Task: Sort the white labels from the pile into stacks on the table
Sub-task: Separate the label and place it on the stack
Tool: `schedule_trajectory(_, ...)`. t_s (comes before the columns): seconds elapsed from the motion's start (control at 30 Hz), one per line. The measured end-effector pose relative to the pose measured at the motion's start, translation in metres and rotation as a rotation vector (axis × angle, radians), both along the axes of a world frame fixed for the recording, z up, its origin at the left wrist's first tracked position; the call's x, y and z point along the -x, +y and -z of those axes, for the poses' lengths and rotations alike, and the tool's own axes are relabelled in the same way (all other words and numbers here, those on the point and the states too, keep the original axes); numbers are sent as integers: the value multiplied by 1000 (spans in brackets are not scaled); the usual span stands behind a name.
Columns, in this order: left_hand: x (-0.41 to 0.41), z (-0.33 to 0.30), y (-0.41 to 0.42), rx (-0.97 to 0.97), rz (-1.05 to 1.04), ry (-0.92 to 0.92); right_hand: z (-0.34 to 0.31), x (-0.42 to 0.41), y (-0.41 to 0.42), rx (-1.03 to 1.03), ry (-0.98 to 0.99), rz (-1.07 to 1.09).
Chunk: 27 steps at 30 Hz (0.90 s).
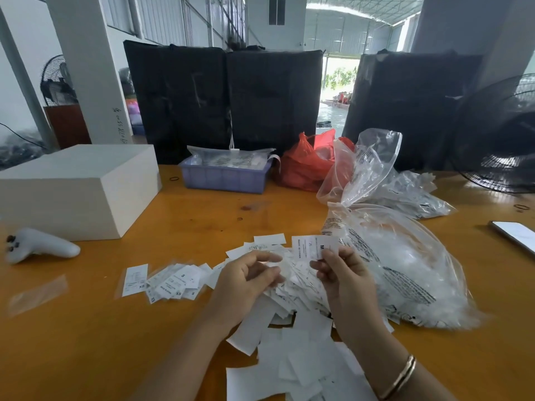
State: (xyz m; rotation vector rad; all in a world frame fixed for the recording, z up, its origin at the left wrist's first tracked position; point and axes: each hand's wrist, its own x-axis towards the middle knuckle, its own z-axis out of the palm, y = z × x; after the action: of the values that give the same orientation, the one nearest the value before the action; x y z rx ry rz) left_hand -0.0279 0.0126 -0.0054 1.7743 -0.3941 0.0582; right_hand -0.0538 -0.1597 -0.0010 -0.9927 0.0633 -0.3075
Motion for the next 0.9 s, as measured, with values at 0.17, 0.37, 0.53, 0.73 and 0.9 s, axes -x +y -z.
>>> schedule_trajectory(0.17,1,-1,0,12,0,-33,2,-1,5,59,42,-18)
schedule_trajectory(0.37,-2,1,2,28,-41,-86,4,-2,3,35,86,81)
schedule_trajectory(0.53,-3,1,3,8,-68,-93,3,-1,6,46,76,60)
schedule_trajectory(0.73,-4,2,4,11,-105,-97,4,-1,8,-14,77,37)
schedule_trajectory(0.9,-4,2,3,-7,-108,-111,4,0,9,32,88,41)
